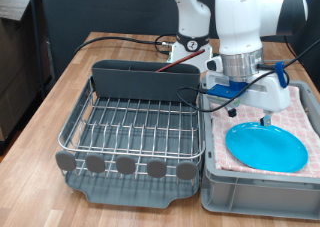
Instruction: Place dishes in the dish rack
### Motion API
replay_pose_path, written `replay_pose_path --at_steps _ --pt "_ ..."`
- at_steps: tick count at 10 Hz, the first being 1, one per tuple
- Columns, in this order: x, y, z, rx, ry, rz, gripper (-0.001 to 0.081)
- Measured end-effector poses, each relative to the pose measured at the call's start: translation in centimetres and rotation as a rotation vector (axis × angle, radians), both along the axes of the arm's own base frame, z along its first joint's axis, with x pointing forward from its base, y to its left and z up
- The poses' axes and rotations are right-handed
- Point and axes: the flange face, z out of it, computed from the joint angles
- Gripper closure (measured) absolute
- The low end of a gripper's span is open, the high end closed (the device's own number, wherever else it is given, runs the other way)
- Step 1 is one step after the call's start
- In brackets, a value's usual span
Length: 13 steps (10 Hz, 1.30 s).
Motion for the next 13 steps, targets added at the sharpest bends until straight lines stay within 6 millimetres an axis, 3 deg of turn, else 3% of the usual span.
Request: replay_pose_path --at_steps 7,8,9,11,12,13 --pt "-0.8 0.1 -1.8 0.041 -0.070 0.028 0.0003" --pt "-0.9 0.1 -2.0 0.047 -0.078 0.032 0.0086" --pt "-1.0 0.2 -2.1 0.049 -0.084 0.035 0.0086" --pt "-1.2 0.3 -2.4 0.055 -0.084 0.036 0.0436" --pt "-1.3 0.3 -2.5 0.058 -0.083 0.035 0.0436" --pt "-1.4 0.4 -2.7 0.061 -0.083 0.035 0.0600"
